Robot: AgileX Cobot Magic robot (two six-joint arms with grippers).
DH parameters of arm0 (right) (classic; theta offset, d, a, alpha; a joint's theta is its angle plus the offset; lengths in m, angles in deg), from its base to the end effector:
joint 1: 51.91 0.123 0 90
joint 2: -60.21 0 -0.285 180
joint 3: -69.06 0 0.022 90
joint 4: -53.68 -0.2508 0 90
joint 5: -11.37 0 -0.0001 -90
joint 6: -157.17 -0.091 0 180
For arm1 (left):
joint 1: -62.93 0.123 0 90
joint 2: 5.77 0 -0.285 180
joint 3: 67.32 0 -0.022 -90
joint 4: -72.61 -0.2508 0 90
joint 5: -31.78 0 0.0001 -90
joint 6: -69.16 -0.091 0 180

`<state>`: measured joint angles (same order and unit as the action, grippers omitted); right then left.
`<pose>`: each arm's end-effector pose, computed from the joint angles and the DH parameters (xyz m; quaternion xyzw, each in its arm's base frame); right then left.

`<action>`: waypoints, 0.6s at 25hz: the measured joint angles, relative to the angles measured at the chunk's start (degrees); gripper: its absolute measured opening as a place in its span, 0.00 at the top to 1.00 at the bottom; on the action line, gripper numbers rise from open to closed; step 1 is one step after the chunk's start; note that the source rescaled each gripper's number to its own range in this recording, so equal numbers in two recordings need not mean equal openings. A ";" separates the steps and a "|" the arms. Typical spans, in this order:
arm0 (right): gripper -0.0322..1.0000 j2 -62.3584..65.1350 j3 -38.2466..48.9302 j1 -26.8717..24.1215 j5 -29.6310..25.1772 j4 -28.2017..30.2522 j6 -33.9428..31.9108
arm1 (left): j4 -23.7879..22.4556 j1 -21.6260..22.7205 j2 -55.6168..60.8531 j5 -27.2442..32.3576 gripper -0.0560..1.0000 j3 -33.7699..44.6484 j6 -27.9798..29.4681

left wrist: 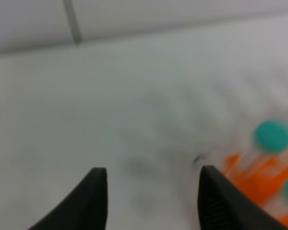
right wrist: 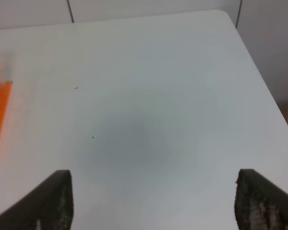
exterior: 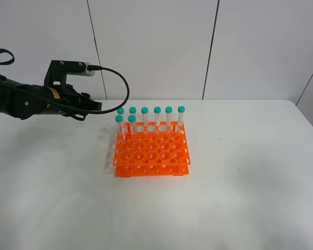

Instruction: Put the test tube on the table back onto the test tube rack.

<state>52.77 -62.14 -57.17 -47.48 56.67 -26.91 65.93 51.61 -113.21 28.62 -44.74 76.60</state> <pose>-0.0044 -0.0037 0.2790 0.0693 0.8407 -0.0316 0.5362 0.3572 -0.0721 0.1958 0.0837 0.8905 -0.0499 0.4443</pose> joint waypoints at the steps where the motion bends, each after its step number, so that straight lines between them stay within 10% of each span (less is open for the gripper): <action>1: 0.19 0.00 0.00 0.00 0.00 0.00 0.00 | 0.00 0.75 0.00 1.77 0.60 0.00 -1.07; 6: 0.19 0.00 0.00 0.00 0.00 0.00 0.00 | 1.17 3.09 0.52 9.12 0.11 0.00 -3.70; 15: 0.19 0.00 0.00 0.00 0.00 0.00 0.00 | 6.07 4.74 1.33 19.11 0.01 0.00 -3.30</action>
<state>52.77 -62.14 -57.17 -47.48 56.67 -26.91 72.00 56.36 -111.88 47.72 -44.74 73.30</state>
